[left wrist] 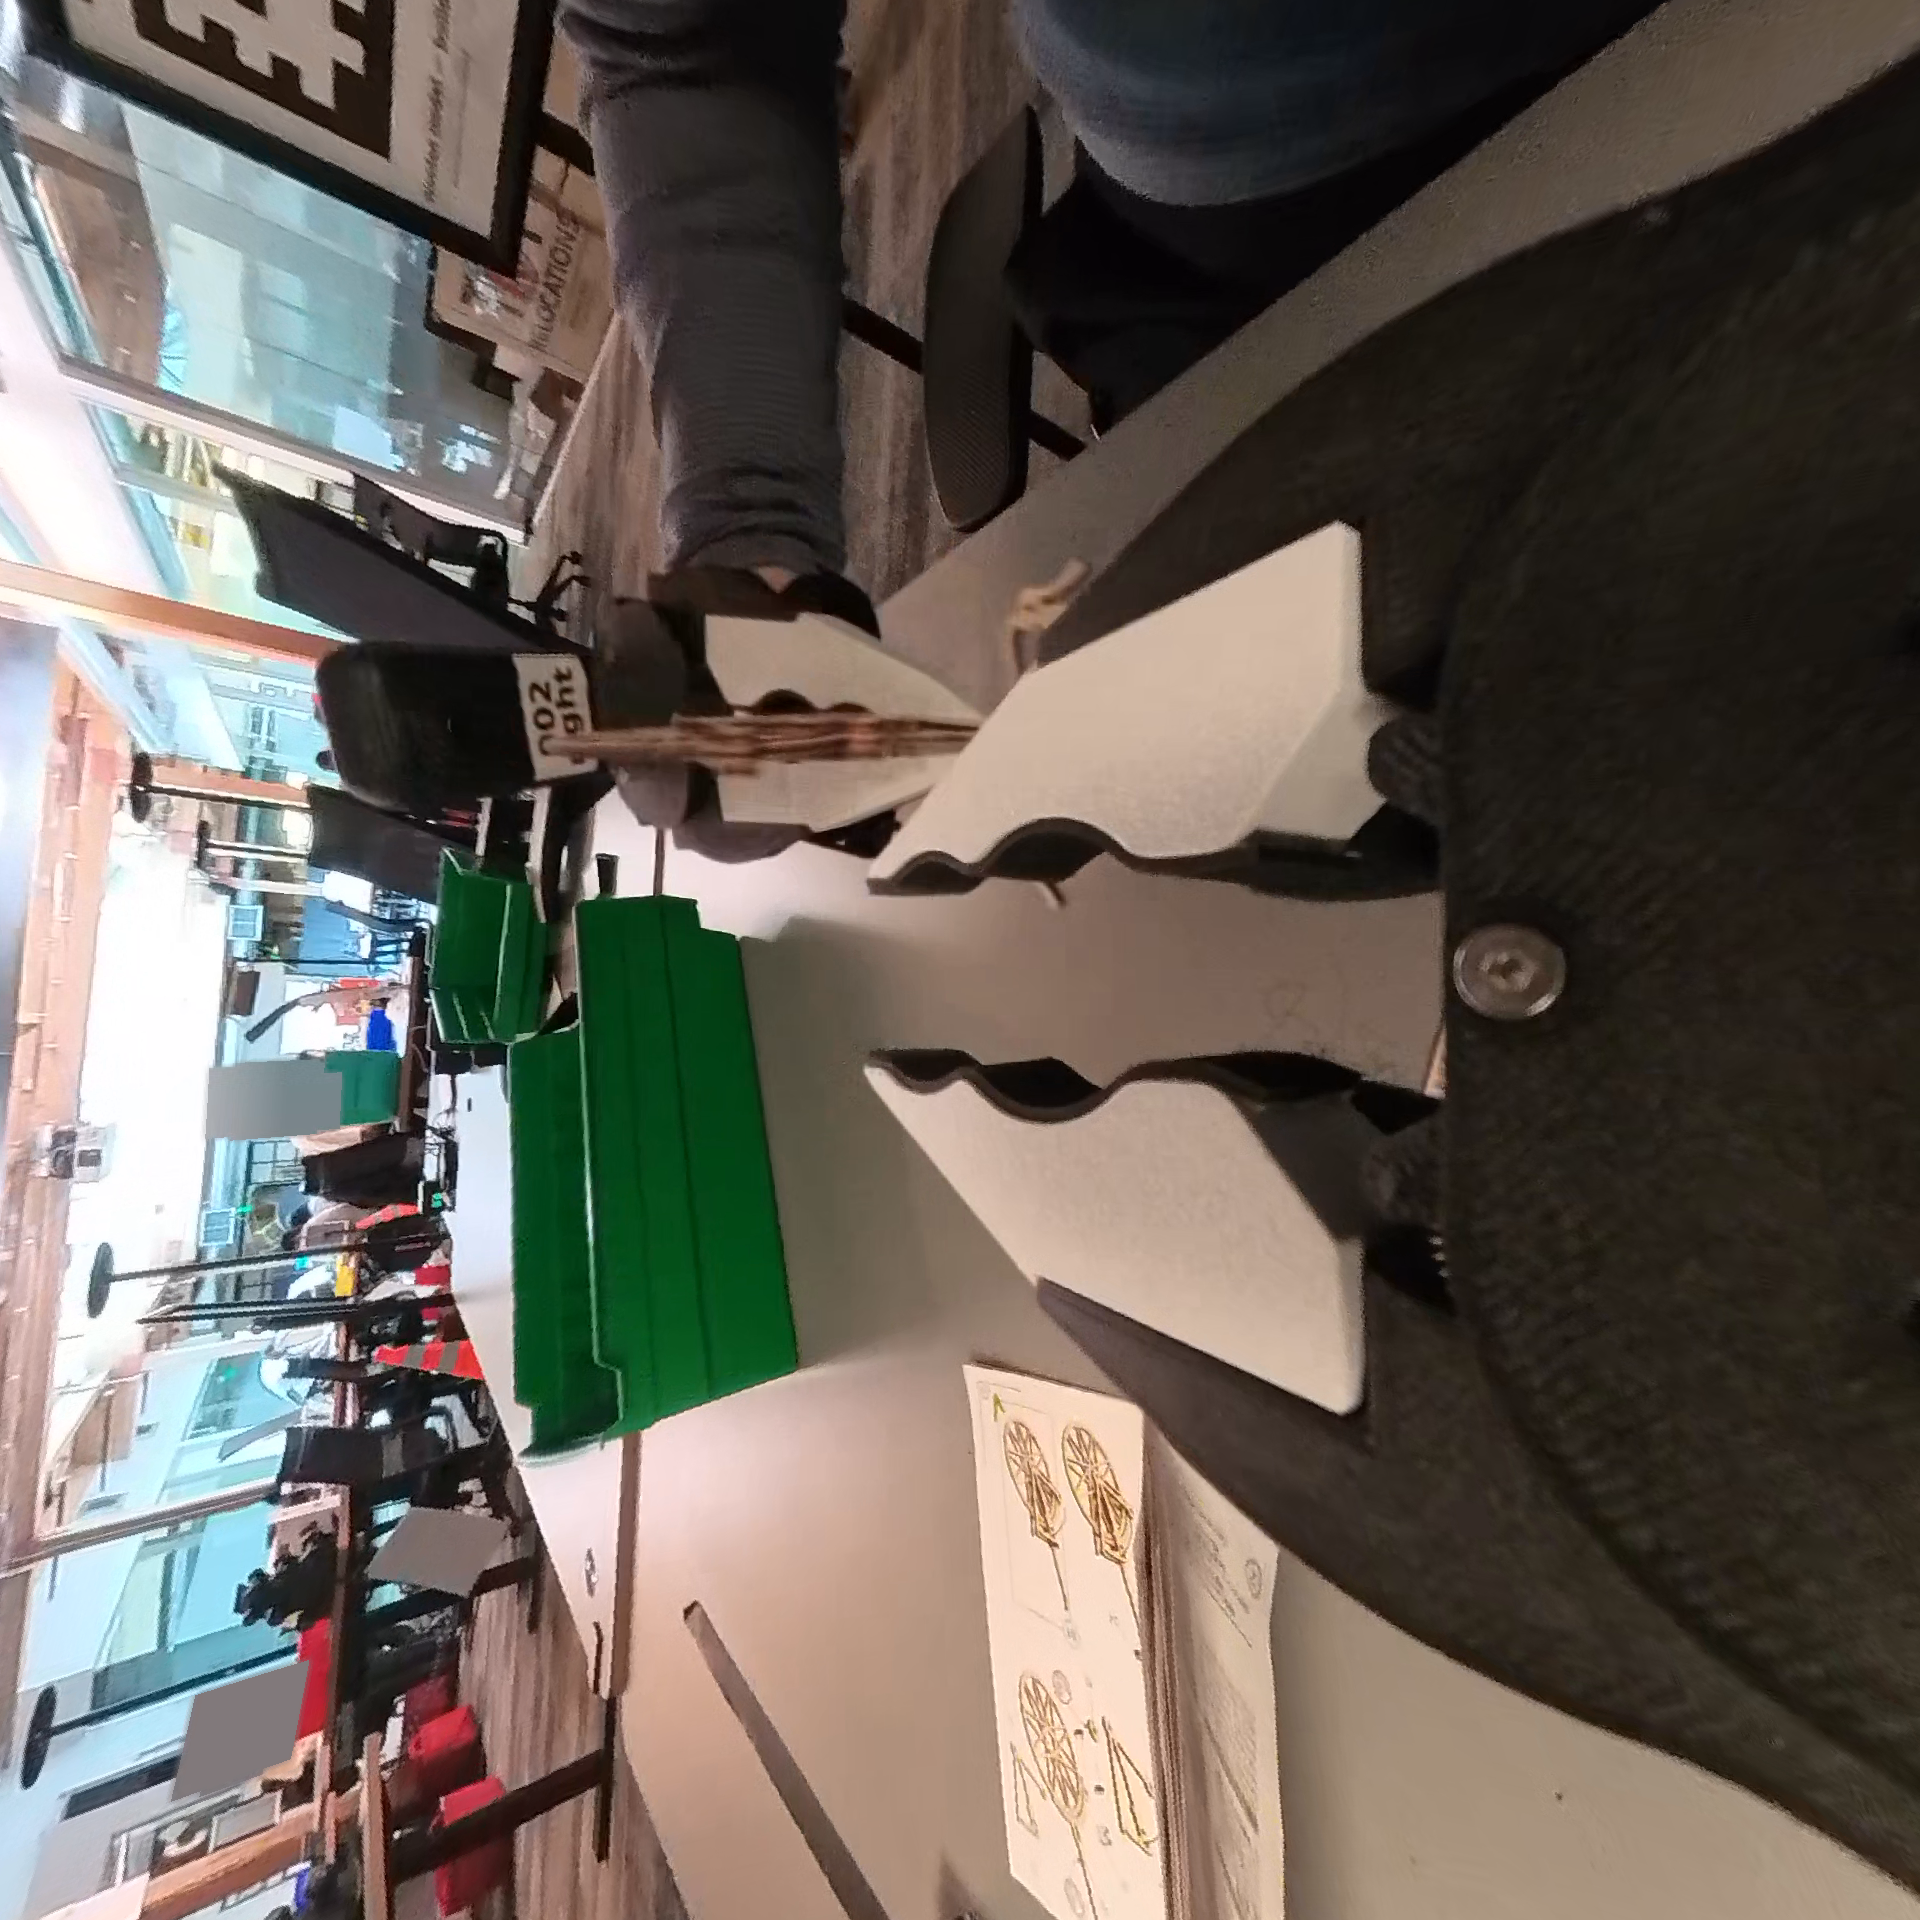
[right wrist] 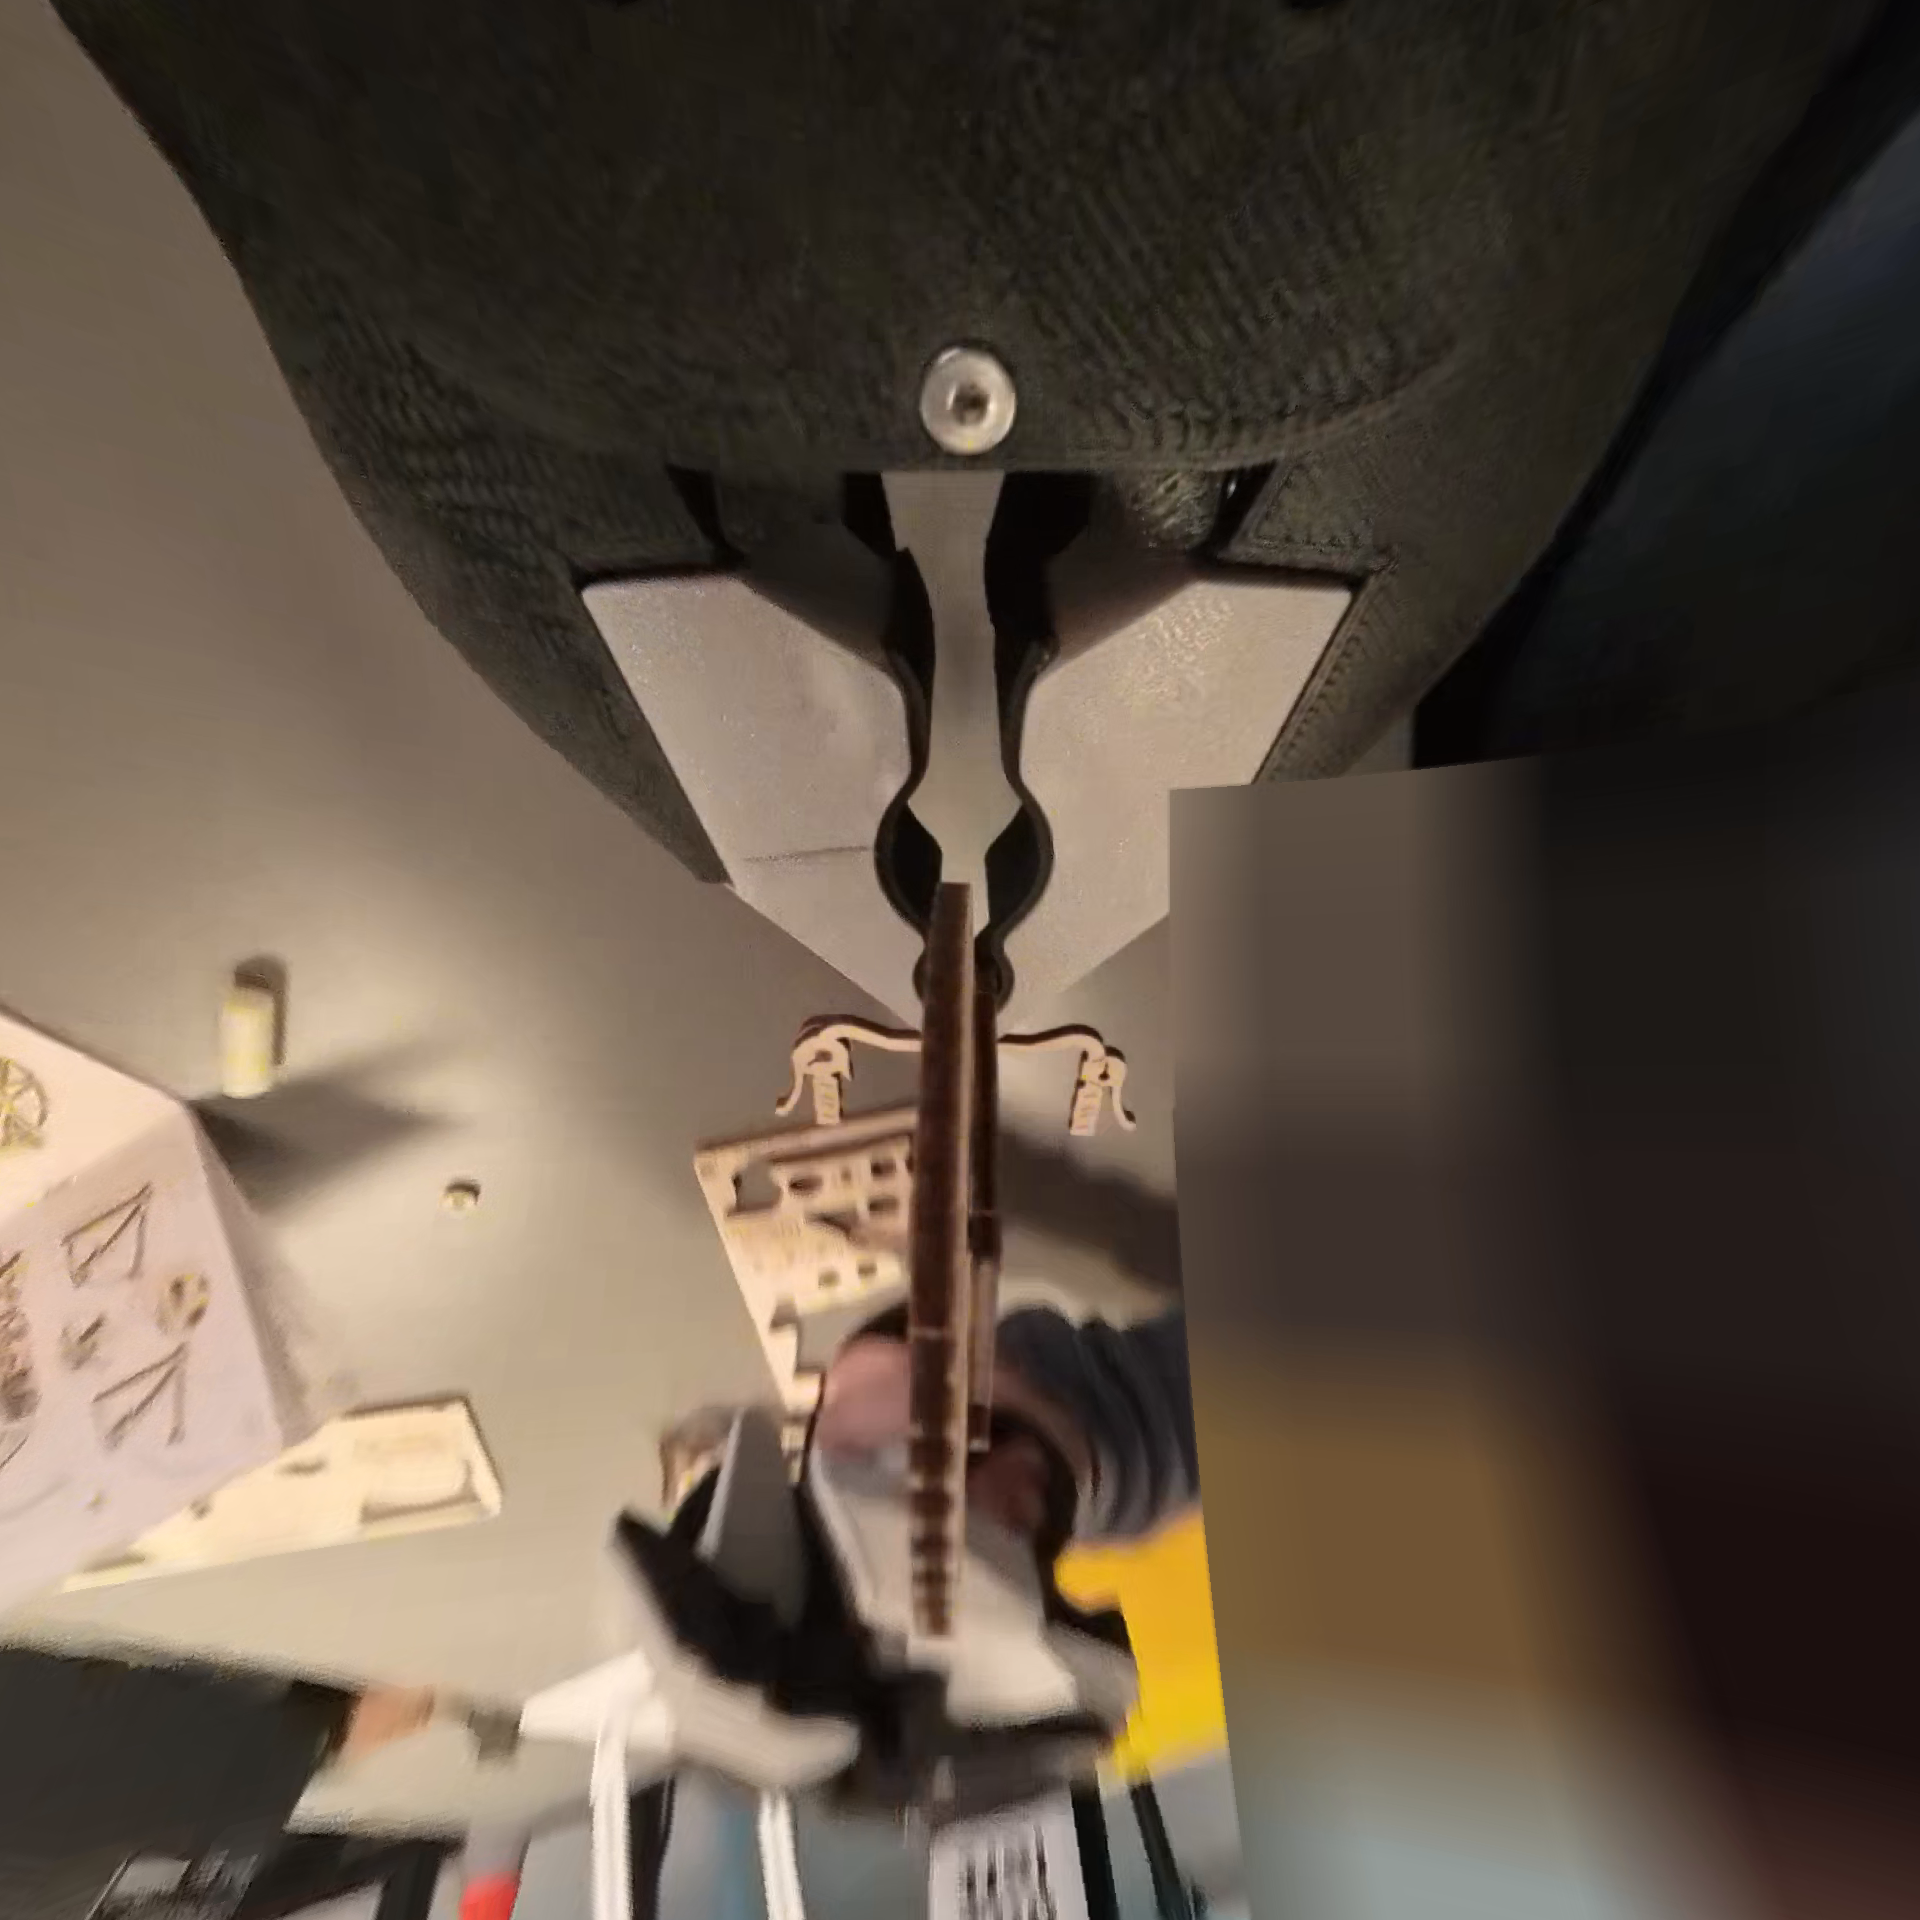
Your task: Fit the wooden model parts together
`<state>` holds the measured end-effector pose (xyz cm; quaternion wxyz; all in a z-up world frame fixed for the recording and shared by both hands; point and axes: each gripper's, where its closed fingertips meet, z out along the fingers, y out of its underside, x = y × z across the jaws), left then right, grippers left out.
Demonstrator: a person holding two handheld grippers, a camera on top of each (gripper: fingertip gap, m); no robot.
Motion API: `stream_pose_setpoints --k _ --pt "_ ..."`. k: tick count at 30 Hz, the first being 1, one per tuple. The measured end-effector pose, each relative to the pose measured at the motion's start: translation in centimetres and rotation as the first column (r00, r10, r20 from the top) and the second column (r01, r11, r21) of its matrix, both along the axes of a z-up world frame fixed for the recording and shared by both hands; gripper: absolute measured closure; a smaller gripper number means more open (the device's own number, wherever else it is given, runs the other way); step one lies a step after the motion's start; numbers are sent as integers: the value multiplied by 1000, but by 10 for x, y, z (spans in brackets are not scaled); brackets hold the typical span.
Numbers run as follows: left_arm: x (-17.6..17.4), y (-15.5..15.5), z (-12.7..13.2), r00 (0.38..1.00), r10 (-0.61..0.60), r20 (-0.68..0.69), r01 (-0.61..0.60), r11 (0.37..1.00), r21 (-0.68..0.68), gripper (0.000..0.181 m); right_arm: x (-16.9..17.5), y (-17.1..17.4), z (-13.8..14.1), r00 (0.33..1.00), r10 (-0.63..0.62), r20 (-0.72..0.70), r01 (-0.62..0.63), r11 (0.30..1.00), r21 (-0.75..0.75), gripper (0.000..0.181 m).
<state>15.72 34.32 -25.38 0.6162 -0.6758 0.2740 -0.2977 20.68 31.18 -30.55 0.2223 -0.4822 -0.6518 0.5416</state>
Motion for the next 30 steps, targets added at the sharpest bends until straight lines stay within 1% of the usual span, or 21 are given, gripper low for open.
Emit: stream_pose_setpoints --k 1,2,4,7,9,15,21,27,30 --pt "0 0 -2 1000 2 -5 -2 1000 -4 152 0 1 -11 999 13 46 -16 998 62 181" --pt "0 1 -4 1000 3 -6 -4 1000 -10 152 -1 1 -20 996 22 83 -31 993 117 181" --pt "-1 1 -6 1000 -1 -6 1 1000 -20 153 -3 0 -32 992 40 119 -61 982 179 181" --pt "-2 1 -8 1000 -11 2 11 999 -33 153 -6 3 -44 990 44 137 -80 960 269 181" --pt "-3 2 -10 1000 -7 4 7 999 -37 153 -7 1 -49 988 61 139 -100 949 299 181" --pt "2 1 -18 999 -32 -12 31 998 -63 153 -12 -1 -57 981 93 171 -140 948 287 181" --pt "16 -7 -25 993 -113 -44 108 989 -103 154 -11 0 -59 977 94 191 -145 951 274 181" --pt "28 -11 -47 977 -172 -123 145 968 -206 154 -10 0 -60 976 100 195 -151 951 269 181" --pt "30 -13 -48 976 -192 -103 163 957 -240 155 -10 -1 -60 976 100 194 -151 951 270 181"
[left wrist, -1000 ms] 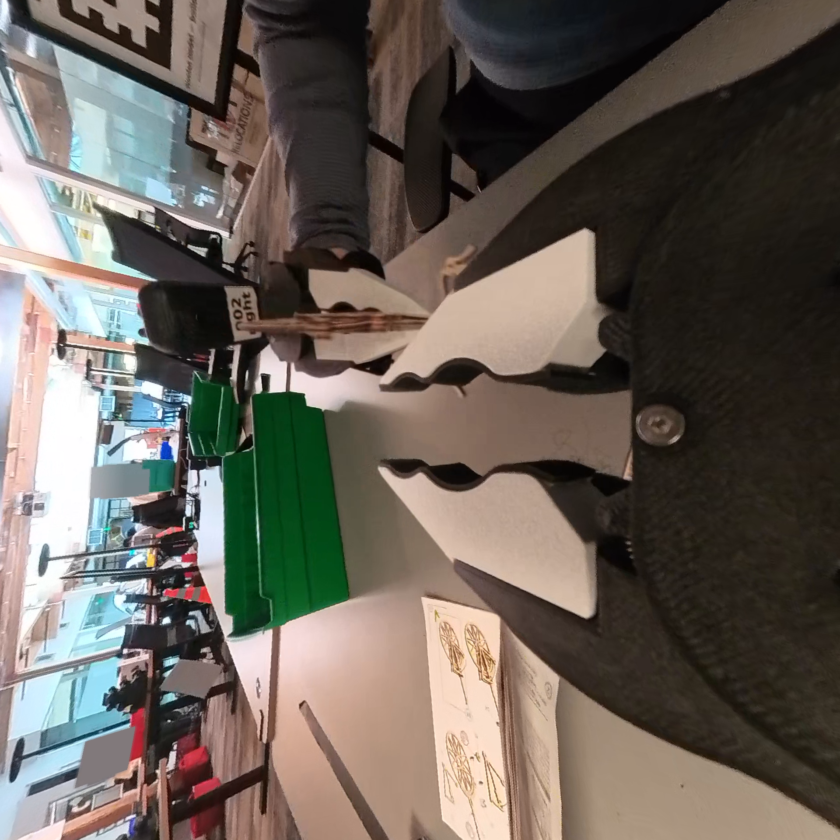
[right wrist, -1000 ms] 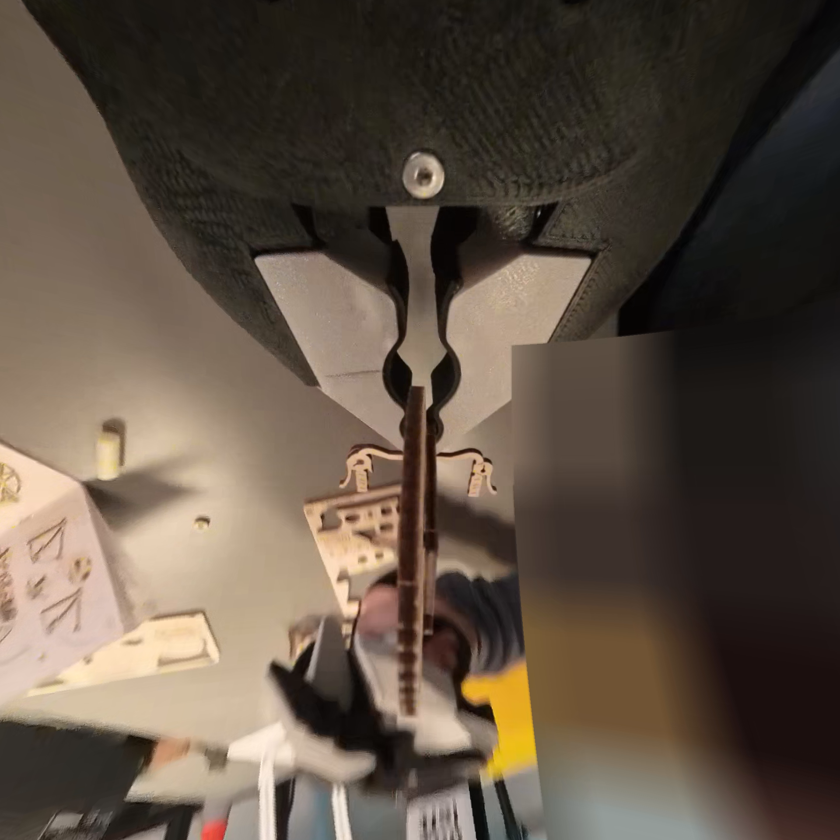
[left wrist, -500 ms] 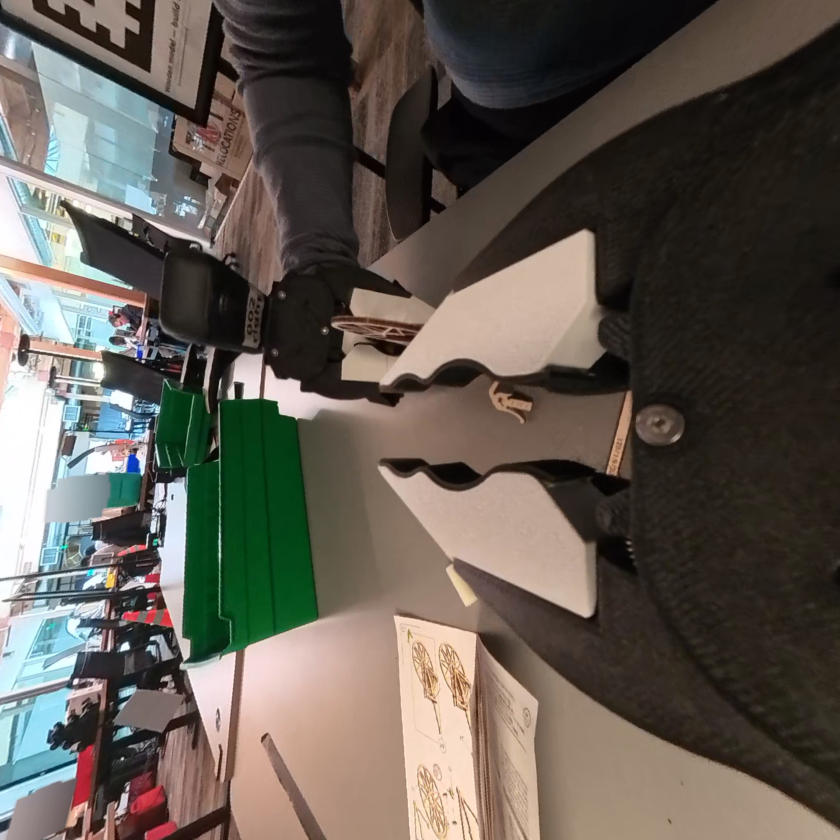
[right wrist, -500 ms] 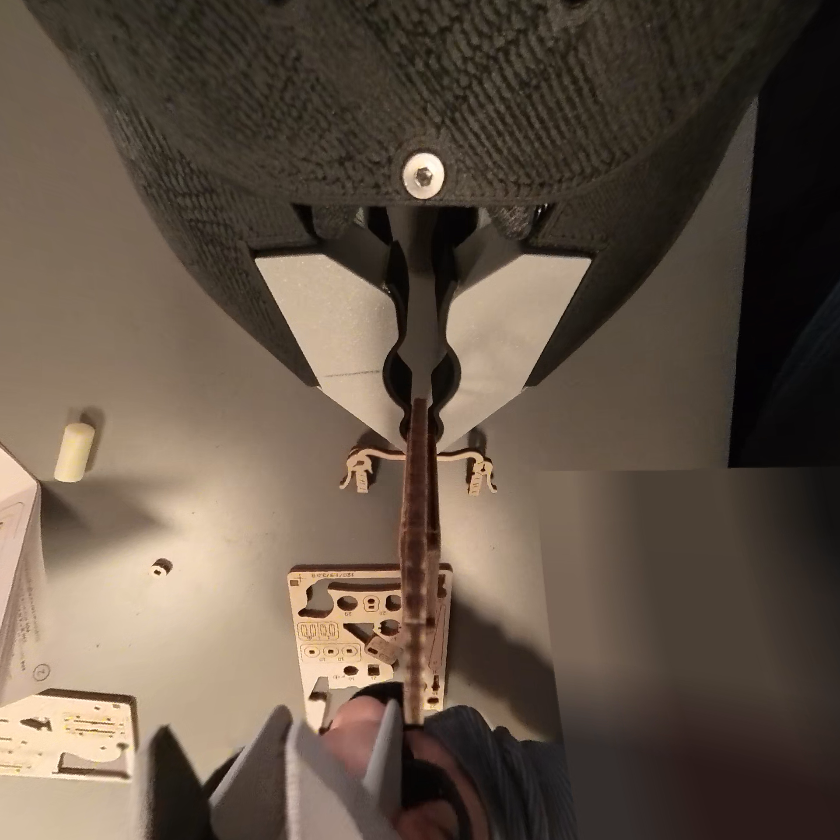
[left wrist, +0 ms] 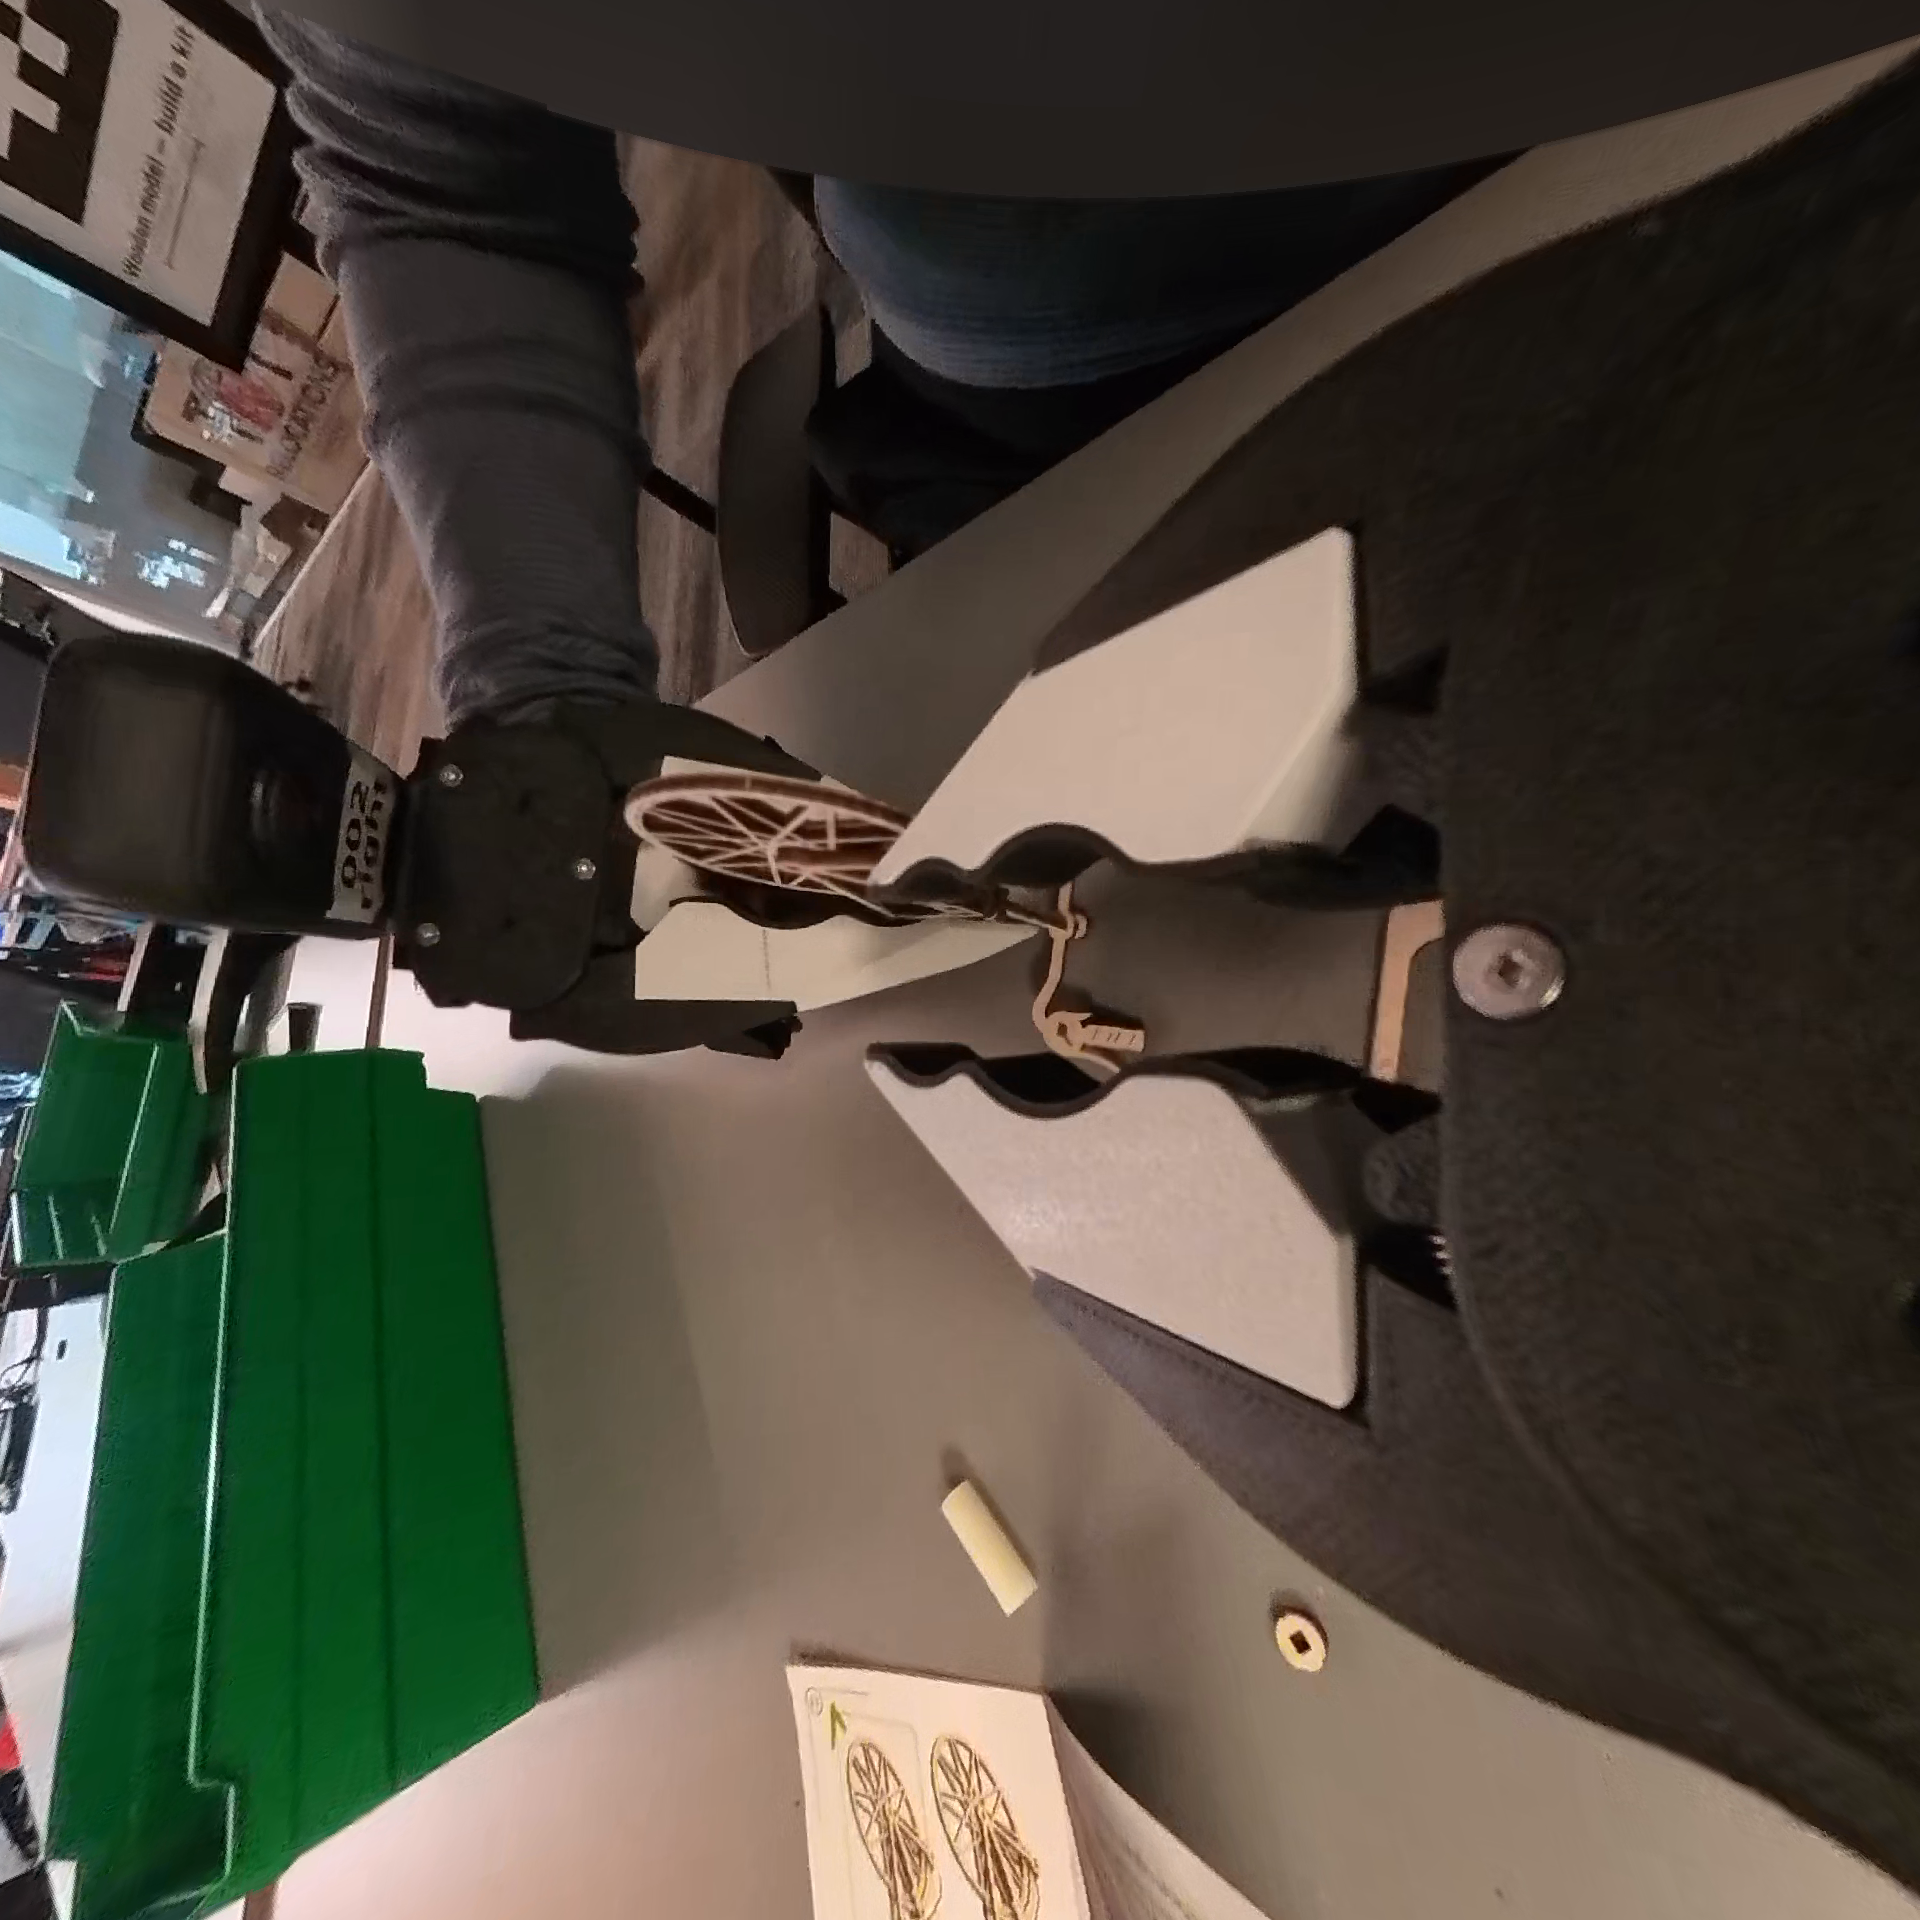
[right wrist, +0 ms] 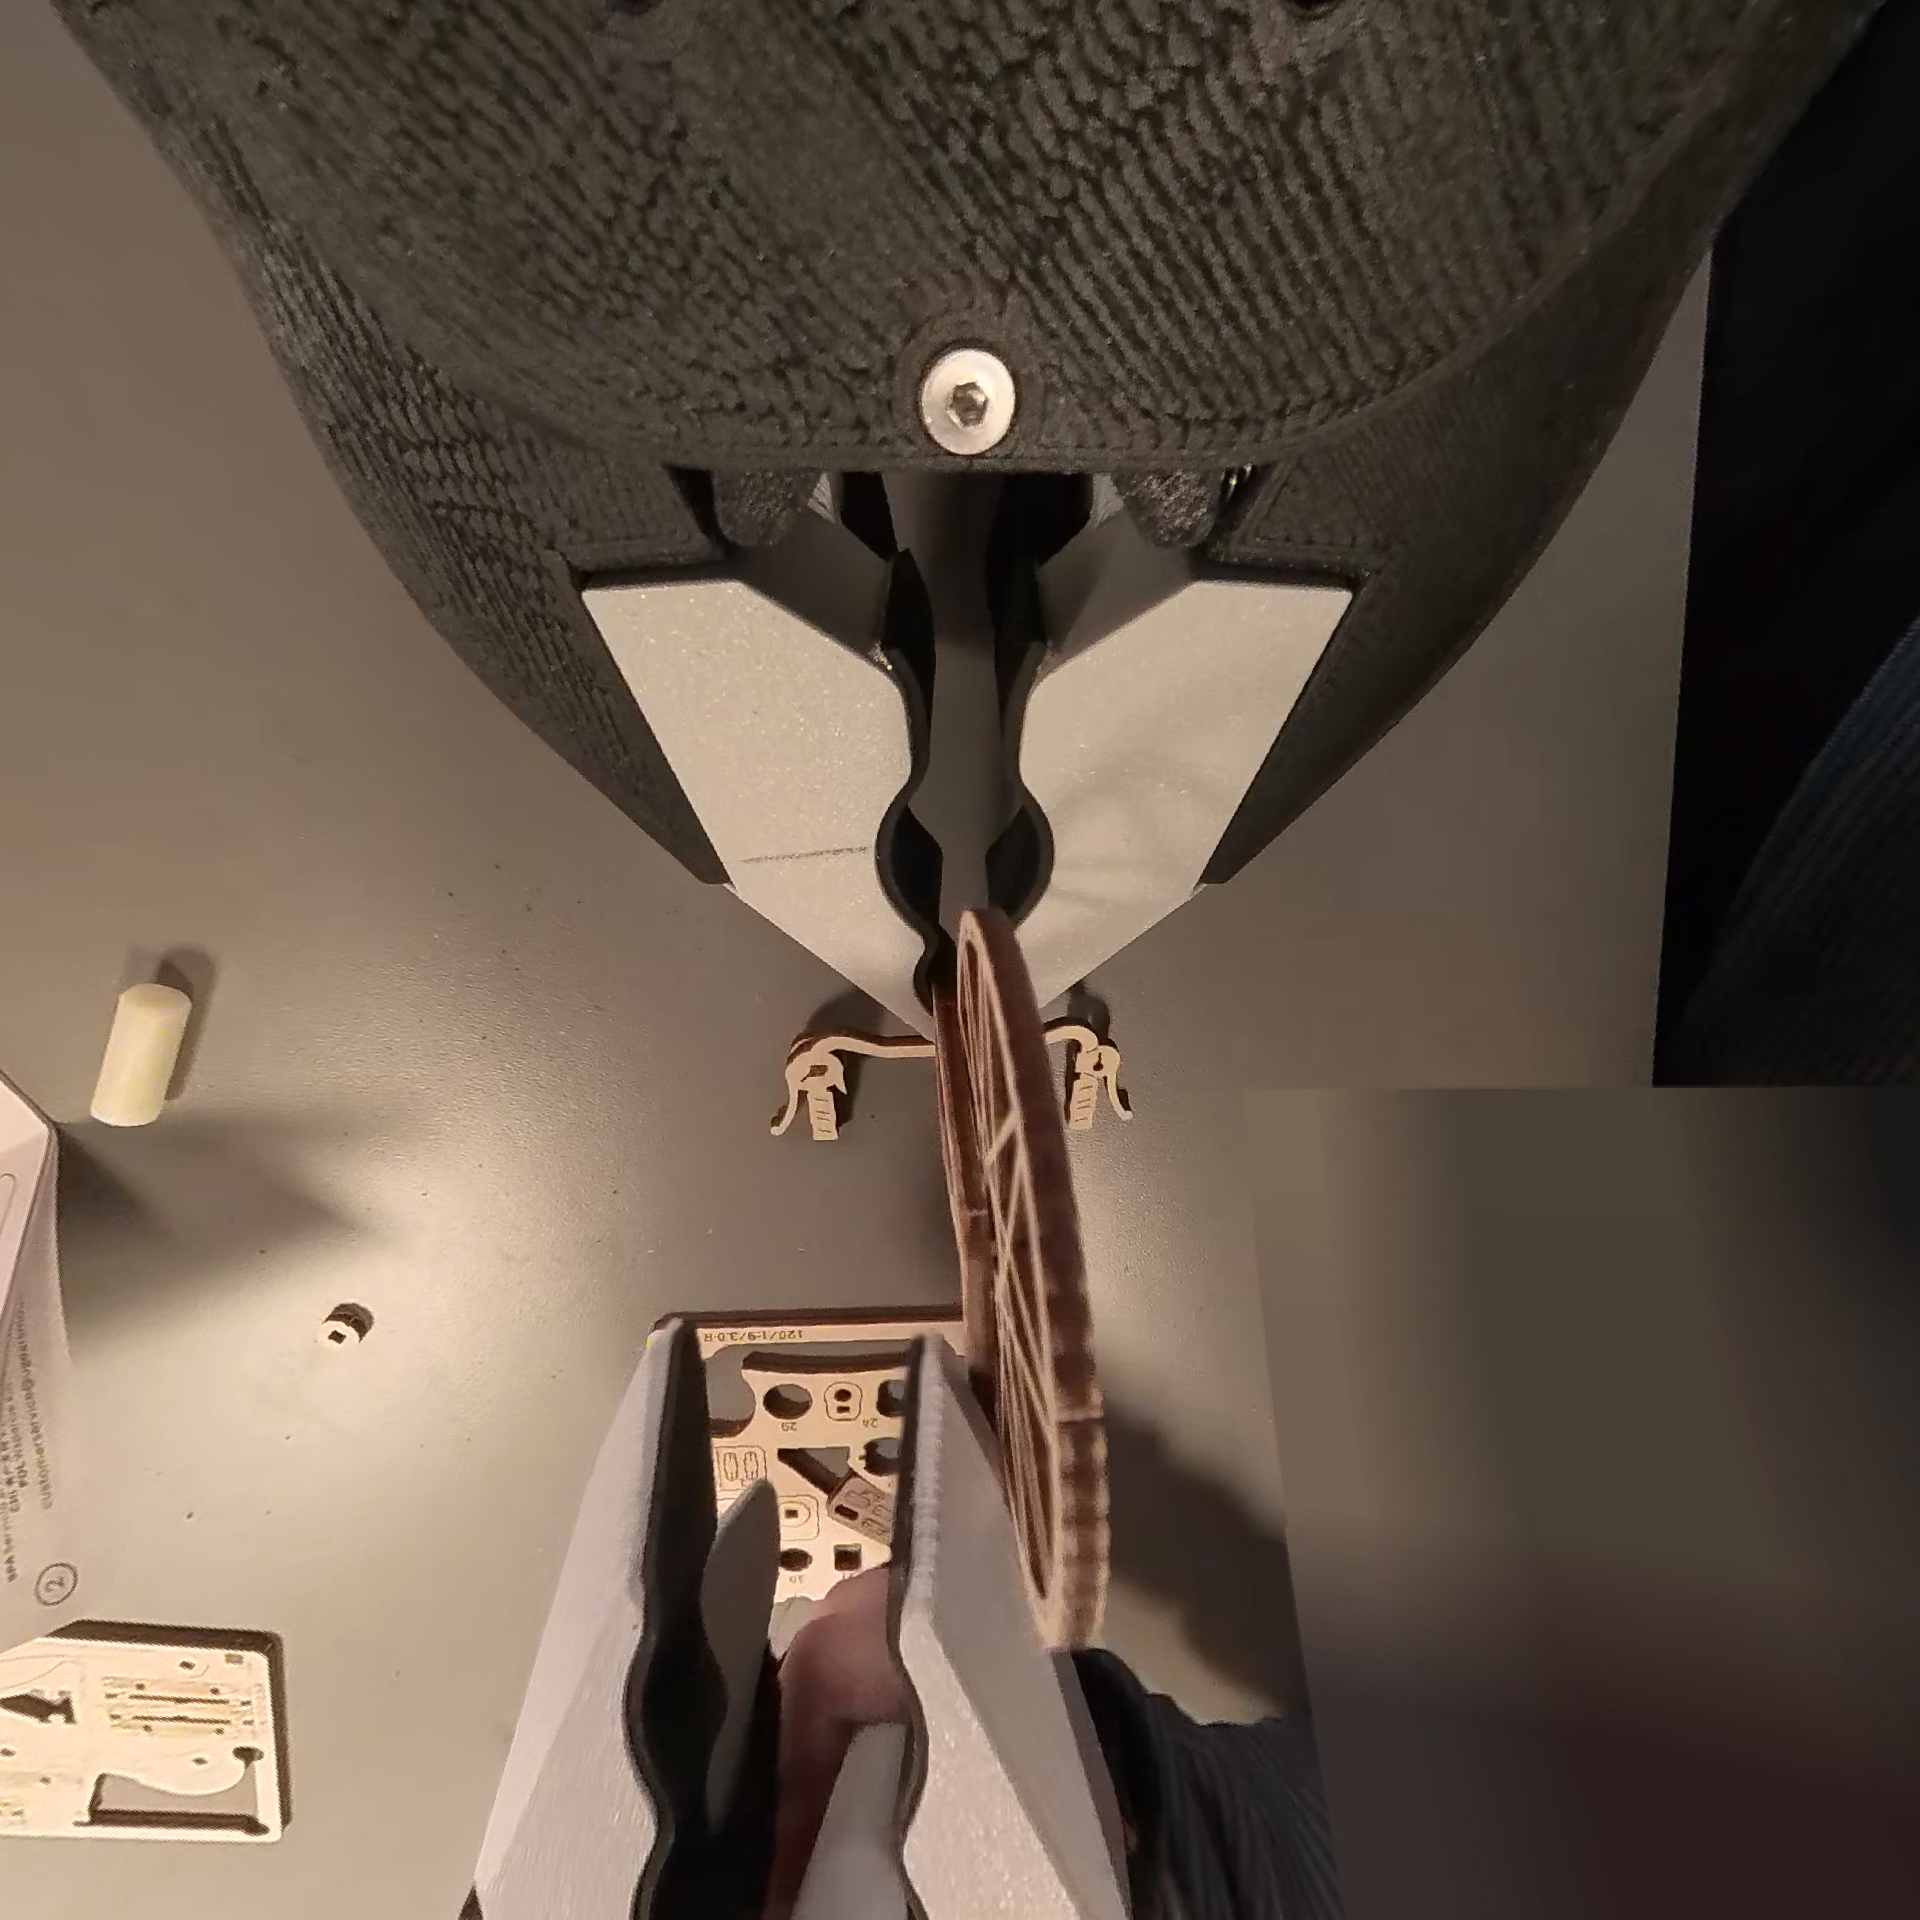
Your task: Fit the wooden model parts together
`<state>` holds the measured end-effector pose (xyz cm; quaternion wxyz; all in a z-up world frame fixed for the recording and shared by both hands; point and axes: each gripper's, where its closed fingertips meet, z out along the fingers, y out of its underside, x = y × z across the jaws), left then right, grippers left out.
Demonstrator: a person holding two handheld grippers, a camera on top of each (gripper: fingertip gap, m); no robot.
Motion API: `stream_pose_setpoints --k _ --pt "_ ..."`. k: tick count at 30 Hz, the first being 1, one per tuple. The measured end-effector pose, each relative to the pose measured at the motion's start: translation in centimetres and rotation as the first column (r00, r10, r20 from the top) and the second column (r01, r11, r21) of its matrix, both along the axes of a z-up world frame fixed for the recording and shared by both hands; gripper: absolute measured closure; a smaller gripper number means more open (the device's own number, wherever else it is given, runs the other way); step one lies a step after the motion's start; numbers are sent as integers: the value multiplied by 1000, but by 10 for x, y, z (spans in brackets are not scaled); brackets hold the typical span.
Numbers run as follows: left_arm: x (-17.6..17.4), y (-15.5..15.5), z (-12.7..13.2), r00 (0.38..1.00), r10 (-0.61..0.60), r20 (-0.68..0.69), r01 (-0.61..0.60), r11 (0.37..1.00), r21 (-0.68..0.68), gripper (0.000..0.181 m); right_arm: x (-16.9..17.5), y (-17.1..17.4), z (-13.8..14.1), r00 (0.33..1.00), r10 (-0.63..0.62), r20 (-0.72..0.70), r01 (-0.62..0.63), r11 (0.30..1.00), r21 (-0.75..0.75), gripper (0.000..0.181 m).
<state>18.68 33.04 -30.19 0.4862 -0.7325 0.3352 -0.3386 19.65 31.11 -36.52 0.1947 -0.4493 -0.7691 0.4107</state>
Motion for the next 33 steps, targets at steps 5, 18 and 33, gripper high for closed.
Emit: stream_pose_setpoints --k 5,18,33 --pt "-1 -5 10 998 -34 48 33 999 30 143 1 -1 -1 1000 3 5 -3 1000 0 181" --pt "-3 -12 13 997 -78 16 77 994 78 136 1 -5 0 1000 7 9 -7 1000 -17 181" --pt "20 -20 -5 985 -125 -120 133 989 62 155 -2 -6 0 1000 5 25 -4 999 -33 181"
